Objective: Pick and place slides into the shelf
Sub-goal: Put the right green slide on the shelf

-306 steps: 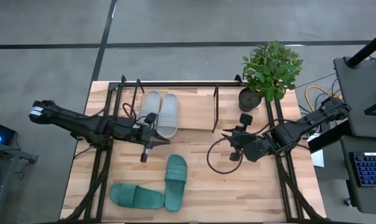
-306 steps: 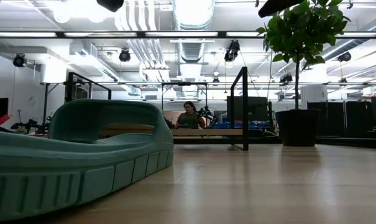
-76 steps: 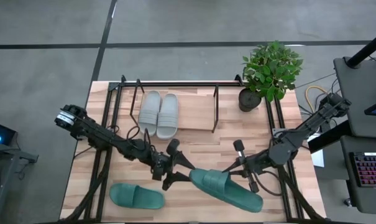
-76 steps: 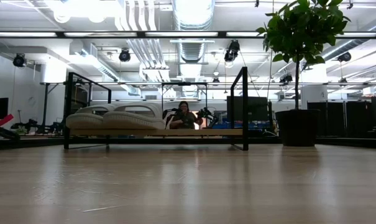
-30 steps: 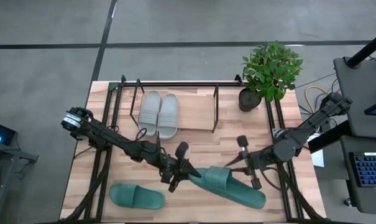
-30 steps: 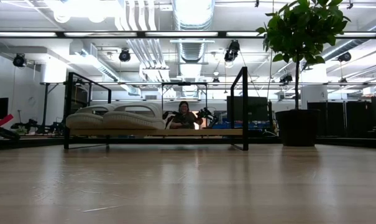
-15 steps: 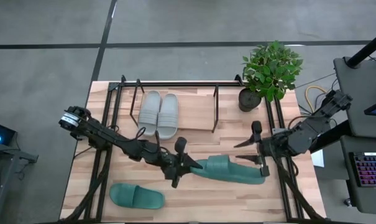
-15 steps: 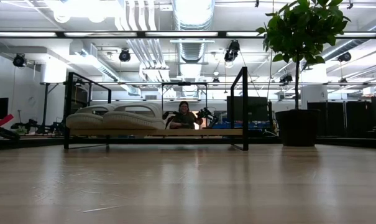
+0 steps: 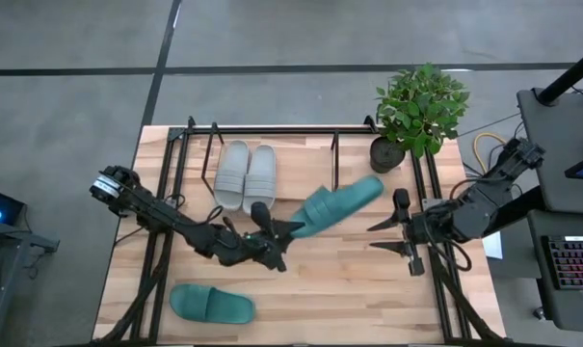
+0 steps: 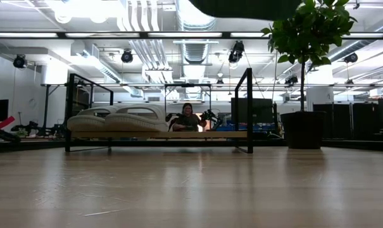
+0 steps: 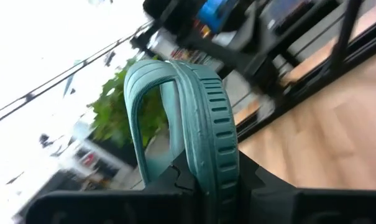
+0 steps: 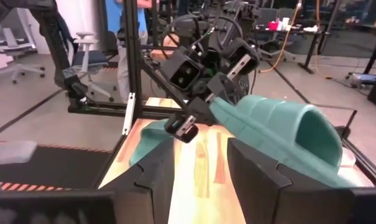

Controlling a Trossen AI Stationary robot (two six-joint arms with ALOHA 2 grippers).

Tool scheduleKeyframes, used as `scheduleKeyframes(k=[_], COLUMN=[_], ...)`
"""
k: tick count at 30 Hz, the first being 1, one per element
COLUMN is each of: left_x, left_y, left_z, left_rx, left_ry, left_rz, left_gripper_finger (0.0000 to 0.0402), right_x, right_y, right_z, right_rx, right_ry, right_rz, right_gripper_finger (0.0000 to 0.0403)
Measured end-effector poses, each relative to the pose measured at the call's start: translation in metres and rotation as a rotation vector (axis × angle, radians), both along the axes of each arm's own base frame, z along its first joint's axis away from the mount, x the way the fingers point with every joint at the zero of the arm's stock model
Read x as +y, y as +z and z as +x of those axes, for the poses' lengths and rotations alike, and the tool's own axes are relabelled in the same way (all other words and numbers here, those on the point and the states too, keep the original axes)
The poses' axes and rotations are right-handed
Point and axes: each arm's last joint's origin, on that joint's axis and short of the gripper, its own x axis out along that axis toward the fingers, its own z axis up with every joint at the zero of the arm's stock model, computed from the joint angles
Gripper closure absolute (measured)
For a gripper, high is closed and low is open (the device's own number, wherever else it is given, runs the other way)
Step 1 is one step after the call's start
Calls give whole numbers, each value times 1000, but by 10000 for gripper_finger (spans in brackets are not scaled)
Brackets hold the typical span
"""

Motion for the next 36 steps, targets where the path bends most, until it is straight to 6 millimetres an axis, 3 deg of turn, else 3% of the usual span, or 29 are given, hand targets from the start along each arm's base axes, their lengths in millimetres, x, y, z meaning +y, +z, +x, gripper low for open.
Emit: scheduleKeyframes(k=[7,15,21,29,34,36], left_x=[-8,5,13,40,56,58], left_y=[6,3,4,-25,-40,-48], left_z=[-4,-7,-6,23,53,65], left_rx=[-8,27,23,5,59,98], left_ry=[64,444,576,680,921,938], left_rz=[11,-15,-40,-82,-33,1], left_gripper_finger=[385,385,385,385,385,385], right_x=[6,11,13,14,14,14], right_y=[0,-5,-13,-32,-30,-31], right_z=[-6,-12,-19,-18,-18,-18], right_rx=[-6,24,38,66,56,58], right_ry=[-4,-35,-155,-170,-170,-170], right_rz=[-9,-11,-48,-80,-66,-69], right_gripper_finger=[268,266,266,266,266,266])
